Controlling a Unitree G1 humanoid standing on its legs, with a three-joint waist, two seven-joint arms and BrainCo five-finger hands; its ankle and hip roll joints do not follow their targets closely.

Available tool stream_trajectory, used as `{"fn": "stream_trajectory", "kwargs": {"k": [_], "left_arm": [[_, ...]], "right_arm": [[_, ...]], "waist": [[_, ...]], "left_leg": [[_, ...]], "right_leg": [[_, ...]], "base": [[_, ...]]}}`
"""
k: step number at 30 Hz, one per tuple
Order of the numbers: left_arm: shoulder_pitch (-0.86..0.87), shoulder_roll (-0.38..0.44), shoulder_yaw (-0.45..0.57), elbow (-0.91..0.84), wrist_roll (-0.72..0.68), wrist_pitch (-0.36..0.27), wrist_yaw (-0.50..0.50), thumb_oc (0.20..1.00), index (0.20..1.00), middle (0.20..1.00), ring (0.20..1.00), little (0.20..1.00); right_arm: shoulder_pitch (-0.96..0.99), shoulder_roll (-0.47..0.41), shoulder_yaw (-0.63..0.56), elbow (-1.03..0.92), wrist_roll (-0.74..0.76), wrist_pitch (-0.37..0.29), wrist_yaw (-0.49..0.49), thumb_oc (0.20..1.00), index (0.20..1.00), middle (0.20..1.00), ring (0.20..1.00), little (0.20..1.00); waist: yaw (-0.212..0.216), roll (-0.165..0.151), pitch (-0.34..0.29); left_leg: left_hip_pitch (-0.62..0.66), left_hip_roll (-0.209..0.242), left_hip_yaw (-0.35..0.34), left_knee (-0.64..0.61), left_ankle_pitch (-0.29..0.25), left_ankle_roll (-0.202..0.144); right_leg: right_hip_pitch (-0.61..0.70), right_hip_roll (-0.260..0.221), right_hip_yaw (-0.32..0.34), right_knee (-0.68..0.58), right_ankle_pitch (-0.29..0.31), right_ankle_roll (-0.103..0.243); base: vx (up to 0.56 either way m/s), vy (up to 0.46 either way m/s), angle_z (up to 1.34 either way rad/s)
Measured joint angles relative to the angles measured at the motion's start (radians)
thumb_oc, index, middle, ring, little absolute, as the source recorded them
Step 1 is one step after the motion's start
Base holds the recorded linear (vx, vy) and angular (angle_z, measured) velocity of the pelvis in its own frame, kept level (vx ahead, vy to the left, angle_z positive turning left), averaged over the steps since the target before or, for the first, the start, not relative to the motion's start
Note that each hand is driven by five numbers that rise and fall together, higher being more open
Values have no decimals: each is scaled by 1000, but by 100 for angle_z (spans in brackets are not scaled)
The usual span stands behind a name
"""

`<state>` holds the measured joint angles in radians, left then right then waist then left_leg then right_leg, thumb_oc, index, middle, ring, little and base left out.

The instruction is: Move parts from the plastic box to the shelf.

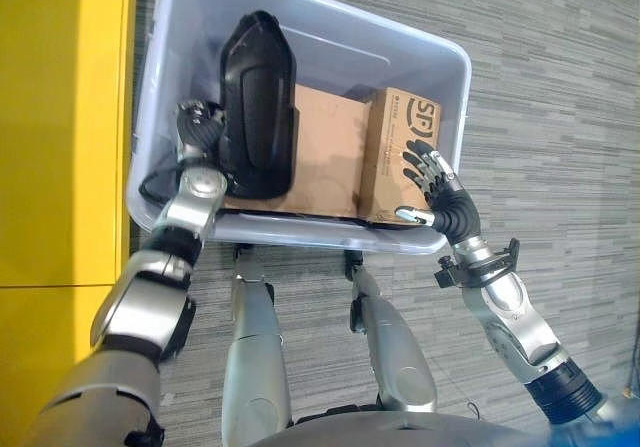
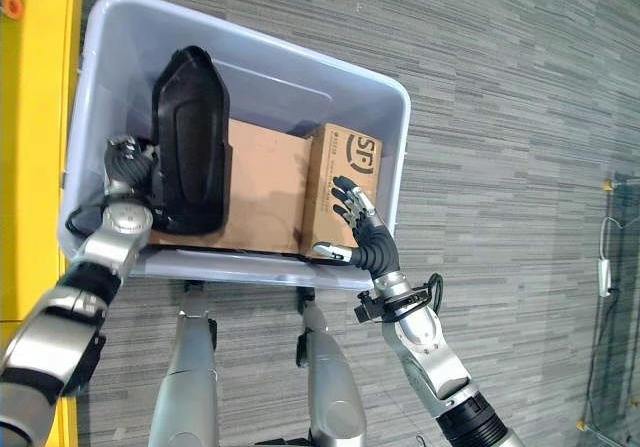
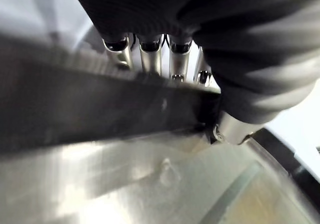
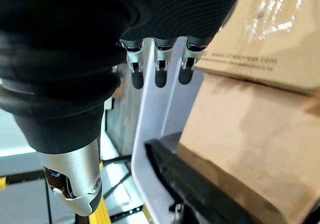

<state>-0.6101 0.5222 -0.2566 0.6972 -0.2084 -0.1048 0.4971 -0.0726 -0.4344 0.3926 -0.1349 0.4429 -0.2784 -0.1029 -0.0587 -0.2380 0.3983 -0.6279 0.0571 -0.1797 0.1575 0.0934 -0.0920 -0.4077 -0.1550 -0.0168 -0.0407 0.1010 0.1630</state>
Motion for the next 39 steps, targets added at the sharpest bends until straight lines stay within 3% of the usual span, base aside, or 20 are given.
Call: {"fn": "stream_trajectory", "kwargs": {"k": [3,6,9,26,39], "left_arm": [[203,-13,25,-224,-14,-7,-39,200,200,200,200,200],[311,-50,24,-288,-46,-22,-74,200,200,200,200,200],[368,-52,23,-329,-59,-31,-108,200,200,200,200,200],[421,-43,42,-530,-184,-77,-234,200,200,200,200,200],[605,-37,130,-713,-299,-98,-326,200,200,200,200,200]], "right_arm": [[-1,18,-38,8,-31,10,-8,1000,1000,1000,1000,1000],[-6,20,-70,15,-35,13,-11,1000,1000,1000,1000,1000],[-7,19,-97,15,-35,14,-10,1000,1000,1000,1000,1000],[-19,24,-112,18,-35,20,5,1000,1000,1000,1000,1000],[-9,23,-134,45,-35,26,29,1000,1000,1000,1000,1000]], "waist": [[21,38,3],[49,82,0],[51,103,0],[47,161,-53],[49,204,-103]], "left_leg": [[45,-4,5,-23,2,3],[73,-3,4,-46,10,3],[98,2,2,-72,23,2],[234,23,7,-142,43,-1],[361,45,13,-190,44,3]], "right_leg": [[45,-9,-1,-19,-1,1],[67,-13,-10,-27,-2,1],[86,-11,-17,-31,-3,-1],[193,0,-15,-49,-6,-10],[291,16,-4,-50,-20,-22]], "base": [[4,-3,4],[11,-6,4],[14,-14,3],[6,-10,0],[4,-25,-3]]}}
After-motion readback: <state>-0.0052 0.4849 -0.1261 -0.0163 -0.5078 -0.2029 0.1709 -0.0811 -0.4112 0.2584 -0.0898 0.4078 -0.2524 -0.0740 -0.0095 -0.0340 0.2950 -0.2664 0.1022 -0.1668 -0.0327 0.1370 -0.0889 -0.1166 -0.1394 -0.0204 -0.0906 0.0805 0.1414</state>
